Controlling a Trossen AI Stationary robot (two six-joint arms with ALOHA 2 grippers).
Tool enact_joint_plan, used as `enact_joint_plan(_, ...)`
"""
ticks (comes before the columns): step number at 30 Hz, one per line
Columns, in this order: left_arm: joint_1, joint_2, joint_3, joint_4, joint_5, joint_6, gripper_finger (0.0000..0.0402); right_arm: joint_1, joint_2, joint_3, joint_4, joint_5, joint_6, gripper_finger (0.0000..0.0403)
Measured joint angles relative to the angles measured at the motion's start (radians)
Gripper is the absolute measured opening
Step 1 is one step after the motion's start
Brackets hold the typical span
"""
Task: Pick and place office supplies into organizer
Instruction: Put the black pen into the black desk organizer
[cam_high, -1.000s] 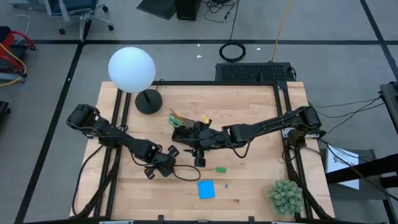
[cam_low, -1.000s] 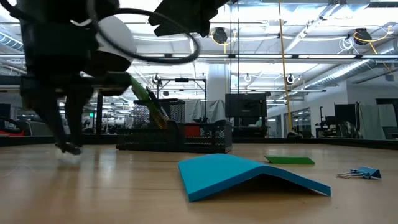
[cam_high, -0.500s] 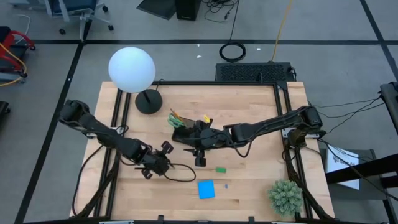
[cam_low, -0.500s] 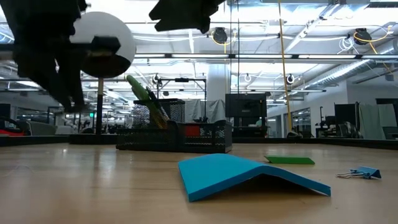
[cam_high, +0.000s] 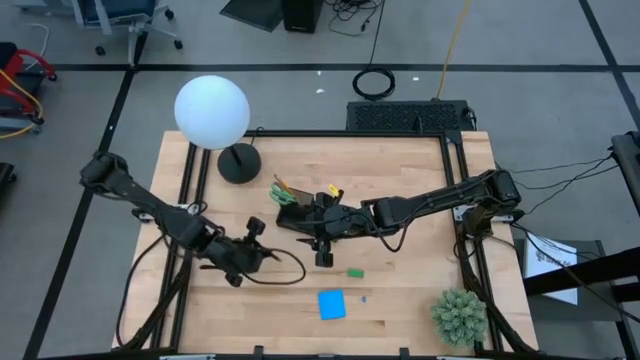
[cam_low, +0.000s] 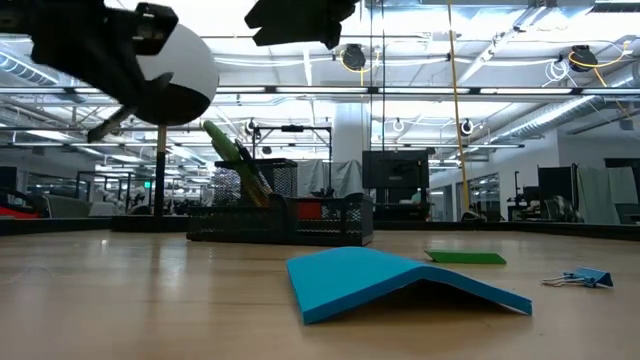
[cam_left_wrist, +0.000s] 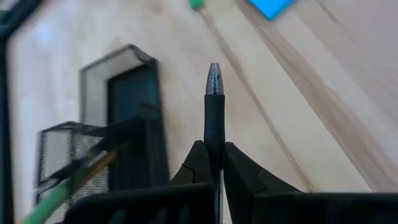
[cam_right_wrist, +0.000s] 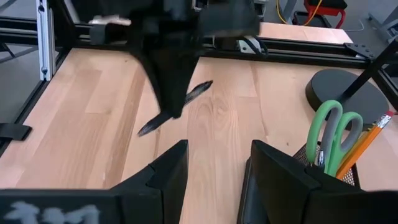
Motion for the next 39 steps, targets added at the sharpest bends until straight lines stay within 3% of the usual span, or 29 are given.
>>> enact_joint_plan(13, -0.003, -0.225, 0.000, 0.067, -0.203, -0.007, 0.0000, 0.001, 0.000, 0.000, 0.000, 0.000, -0.026, 0.0164)
enact_joint_plan(21, -0.002, -0.303, 0.000, 0.245, -0.209, 0.031, 0.0000, 0.042, 0.000, 0.000, 0.011, 0.013, -0.188, 0.0164)
enact_joint_plan(31, 0.059, -0.308, 0.002, 0.326, -0.187, -0.132, 0.0000, 0.109, 0.000, 0.000, 0.025, 0.276, -0.403, 0.0164)
enact_joint_plan(39, 0.165, -0.307, 0.002, 0.369, -0.131, -0.299, 0.0000, 0.130, 0.002, 0.000, 0.031, 0.350, -0.516, 0.0164)
